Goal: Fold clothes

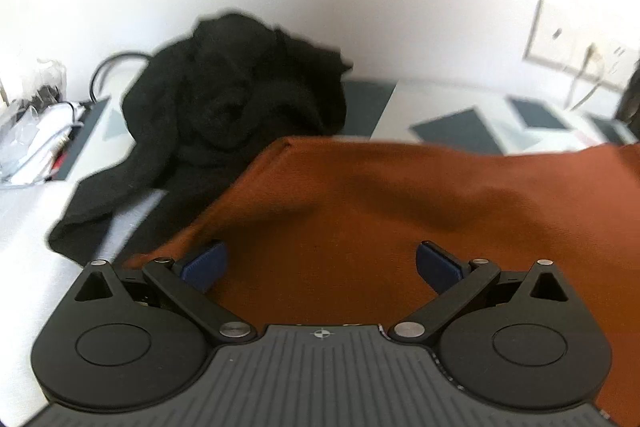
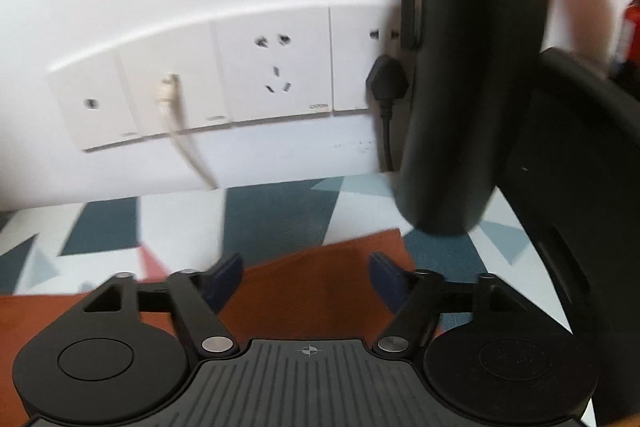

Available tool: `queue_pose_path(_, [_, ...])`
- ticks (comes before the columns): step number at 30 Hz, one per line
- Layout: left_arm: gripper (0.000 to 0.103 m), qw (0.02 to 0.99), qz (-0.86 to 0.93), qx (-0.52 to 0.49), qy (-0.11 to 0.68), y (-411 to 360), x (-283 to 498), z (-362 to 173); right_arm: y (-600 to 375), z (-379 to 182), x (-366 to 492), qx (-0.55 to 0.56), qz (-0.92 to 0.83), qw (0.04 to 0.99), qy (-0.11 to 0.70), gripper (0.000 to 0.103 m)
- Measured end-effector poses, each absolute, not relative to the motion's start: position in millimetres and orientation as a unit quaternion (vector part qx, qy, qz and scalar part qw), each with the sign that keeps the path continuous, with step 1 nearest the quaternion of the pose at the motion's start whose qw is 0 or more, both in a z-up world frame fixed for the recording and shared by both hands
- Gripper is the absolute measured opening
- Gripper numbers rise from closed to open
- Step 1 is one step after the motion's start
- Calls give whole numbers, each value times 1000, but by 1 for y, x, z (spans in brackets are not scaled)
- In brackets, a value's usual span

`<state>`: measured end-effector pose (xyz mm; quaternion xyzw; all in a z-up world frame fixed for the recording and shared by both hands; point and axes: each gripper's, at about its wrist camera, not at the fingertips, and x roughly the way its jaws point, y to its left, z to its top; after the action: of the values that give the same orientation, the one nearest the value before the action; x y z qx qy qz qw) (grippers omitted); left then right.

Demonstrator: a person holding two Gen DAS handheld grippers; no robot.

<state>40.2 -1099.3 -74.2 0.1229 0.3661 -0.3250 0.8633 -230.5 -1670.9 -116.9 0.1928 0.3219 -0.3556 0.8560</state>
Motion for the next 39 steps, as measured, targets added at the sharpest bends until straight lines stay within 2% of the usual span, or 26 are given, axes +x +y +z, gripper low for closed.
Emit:
queue_pose_path(3, [103, 861, -342, 114, 357, -1070, 27, -53, -1635, -106, -250, 203, -353, 859, 310, 93])
queue_pose_path(8, [103, 862, -360, 87, 346, -1001, 5, -21, -1564, -88, -288, 220, -374, 855, 285, 101])
queue_pose_path(13, [103, 856, -370, 87, 351, -927, -1, -11, -1488, -79, -329, 259, -404, 833, 273, 102])
queue_pose_path(22, [102, 813, -426, 95, 386, -833, -21, -28, -1361, -65, -396, 274, -477, 798, 248, 102])
queue_pose_path(30, [99, 795, -453, 101, 391, -830, -29, -50, -1301, -55, -454, 261, -549, 759, 232, 102])
queue_pose_path(33, [92, 792, -449, 84, 405, -847, -17, -63, -1292, -54, -470, 273, -559, 751, 222, 102])
queue_pose_path(36, [65, 798, -421, 74, 426, -858, -4, -72, -1282, -55, -482, 280, -565, 746, 214, 102])
queue_pose_path(37, [46, 799, -406, 69, 437, -860, 1, -74, -1279, -55, -485, 281, -566, 745, 212, 102])
queue_pose_path(38, [33, 800, -394, 57, 449, -859, 6, -74, -1276, -56, -488, 282, -567, 745, 210, 102])
queue_pose_path(39, [31, 799, -383, 45, 461, -858, 11, -75, -1275, -56, -490, 283, -568, 744, 208, 102])
